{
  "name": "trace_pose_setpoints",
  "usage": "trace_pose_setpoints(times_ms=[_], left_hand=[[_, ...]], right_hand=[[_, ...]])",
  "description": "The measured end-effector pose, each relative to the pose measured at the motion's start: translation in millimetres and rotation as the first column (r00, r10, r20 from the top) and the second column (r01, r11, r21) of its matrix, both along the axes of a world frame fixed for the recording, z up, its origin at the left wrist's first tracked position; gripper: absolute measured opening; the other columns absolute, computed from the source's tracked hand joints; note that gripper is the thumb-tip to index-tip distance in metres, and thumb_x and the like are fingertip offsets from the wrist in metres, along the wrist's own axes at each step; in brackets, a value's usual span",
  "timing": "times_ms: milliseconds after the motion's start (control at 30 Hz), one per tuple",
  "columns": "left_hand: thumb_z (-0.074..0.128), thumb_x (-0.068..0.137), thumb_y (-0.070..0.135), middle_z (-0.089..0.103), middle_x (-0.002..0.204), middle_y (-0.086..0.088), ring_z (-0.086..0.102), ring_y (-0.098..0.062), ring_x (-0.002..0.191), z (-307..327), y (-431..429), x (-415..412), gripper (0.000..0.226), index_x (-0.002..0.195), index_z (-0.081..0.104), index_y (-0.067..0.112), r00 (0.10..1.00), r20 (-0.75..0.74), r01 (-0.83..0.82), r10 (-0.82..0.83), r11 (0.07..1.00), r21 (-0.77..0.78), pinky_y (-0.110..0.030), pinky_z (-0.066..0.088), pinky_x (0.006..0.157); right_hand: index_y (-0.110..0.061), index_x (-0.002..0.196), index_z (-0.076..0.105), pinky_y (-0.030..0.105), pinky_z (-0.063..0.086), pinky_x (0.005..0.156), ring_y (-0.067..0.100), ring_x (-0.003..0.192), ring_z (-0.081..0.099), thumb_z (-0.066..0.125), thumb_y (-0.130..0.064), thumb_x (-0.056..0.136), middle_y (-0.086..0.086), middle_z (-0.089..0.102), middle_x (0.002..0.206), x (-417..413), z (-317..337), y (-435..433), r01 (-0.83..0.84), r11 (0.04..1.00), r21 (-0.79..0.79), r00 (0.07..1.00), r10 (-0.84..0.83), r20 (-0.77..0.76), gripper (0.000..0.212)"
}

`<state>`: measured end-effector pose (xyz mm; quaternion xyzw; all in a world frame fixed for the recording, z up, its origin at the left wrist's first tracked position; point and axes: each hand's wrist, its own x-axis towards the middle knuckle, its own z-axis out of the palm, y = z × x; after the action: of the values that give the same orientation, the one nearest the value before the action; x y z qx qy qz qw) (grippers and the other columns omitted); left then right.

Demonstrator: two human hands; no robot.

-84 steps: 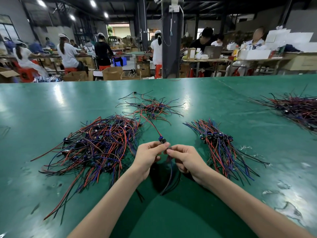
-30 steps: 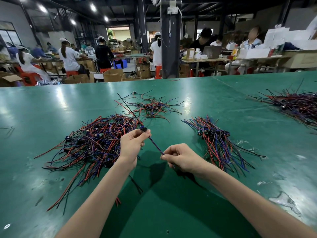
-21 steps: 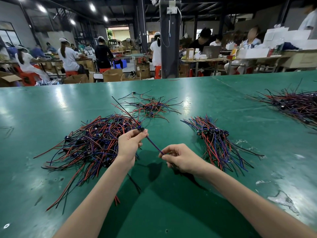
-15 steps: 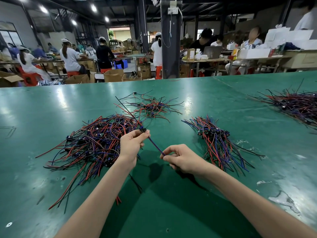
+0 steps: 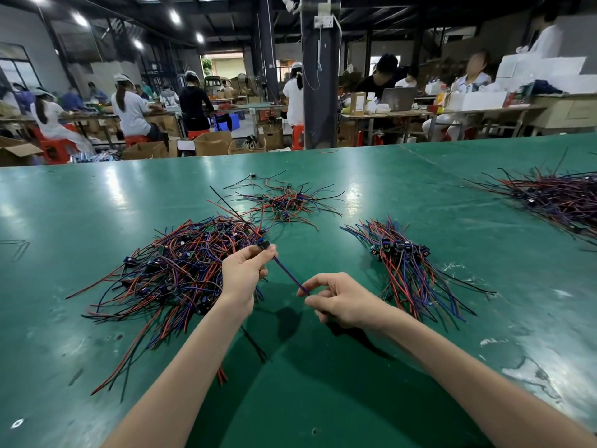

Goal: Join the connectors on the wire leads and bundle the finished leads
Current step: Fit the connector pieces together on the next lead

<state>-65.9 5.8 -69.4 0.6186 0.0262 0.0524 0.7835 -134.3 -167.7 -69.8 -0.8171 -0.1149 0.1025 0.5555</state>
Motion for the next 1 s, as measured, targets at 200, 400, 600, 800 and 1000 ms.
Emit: trace_pose_setpoints(times_ms=[200,400,600,800,1000], left_hand=[[0.074,0.080,0.011,0.061,0.079,-0.004,0.039,-0.008,0.053,2,-1,-1,0.009,0.075,0.066,0.012,1.000,-0.016,-0.018,0.018,1.000,0.007,-0.015,0.039,0.052],[0.072,0.082,0.010,0.062,0.076,-0.006,0.036,-0.009,0.049,2,-1,-4,0.011,0.073,0.066,0.011,0.999,-0.031,-0.015,0.016,1.000,0.010,-0.017,0.037,0.050],[0.068,0.083,0.004,0.061,0.067,-0.005,0.036,-0.007,0.047,5,-9,-13,0.010,0.073,0.067,0.004,0.988,-0.089,0.127,-0.129,0.991,-0.028,-0.014,0.033,0.043],[0.067,0.083,0.005,0.063,0.058,-0.002,0.048,-0.009,0.048,-2,-35,-36,0.022,0.062,0.064,0.008,0.943,-0.091,0.326,-0.321,0.944,0.046,-0.019,0.033,0.052],[0.067,0.083,0.003,0.063,0.059,-0.003,0.044,-0.011,0.049,-3,-35,-36,0.031,0.054,0.064,0.012,0.951,-0.060,0.306,-0.302,0.949,0.077,-0.020,0.033,0.051]], right_hand=[[-0.019,0.100,0.060,0.014,0.023,0.033,0.007,0.035,0.031,0.056,-0.010,0.094,-0.006,0.051,0.044,0,2,-1,-0.022,1.000,0.001,1.000,0.022,-0.021,0.012],[-0.016,0.106,0.059,0.015,0.027,0.032,0.007,0.032,0.033,0.053,-0.013,0.096,-0.003,0.054,0.051,-5,3,-4,-0.071,0.997,0.021,0.997,0.072,-0.026,0.013],[-0.015,0.098,0.065,0.016,0.035,0.032,0.012,0.033,0.045,0.051,-0.041,0.096,0.009,0.068,0.066,-6,12,-5,-0.081,0.991,0.110,0.994,0.088,-0.067,0.029],[-0.014,0.079,0.069,0.014,0.027,0.028,0.004,0.030,0.042,0.062,-0.025,0.091,0.001,0.069,0.066,-2,4,-6,0.040,0.987,0.156,0.999,-0.042,0.007,0.017],[-0.010,0.068,0.062,0.013,0.025,0.027,0.002,0.027,0.037,0.063,-0.012,0.090,-0.004,0.063,0.050,1,1,-4,0.058,0.980,0.190,0.998,-0.050,-0.048,0.023]])
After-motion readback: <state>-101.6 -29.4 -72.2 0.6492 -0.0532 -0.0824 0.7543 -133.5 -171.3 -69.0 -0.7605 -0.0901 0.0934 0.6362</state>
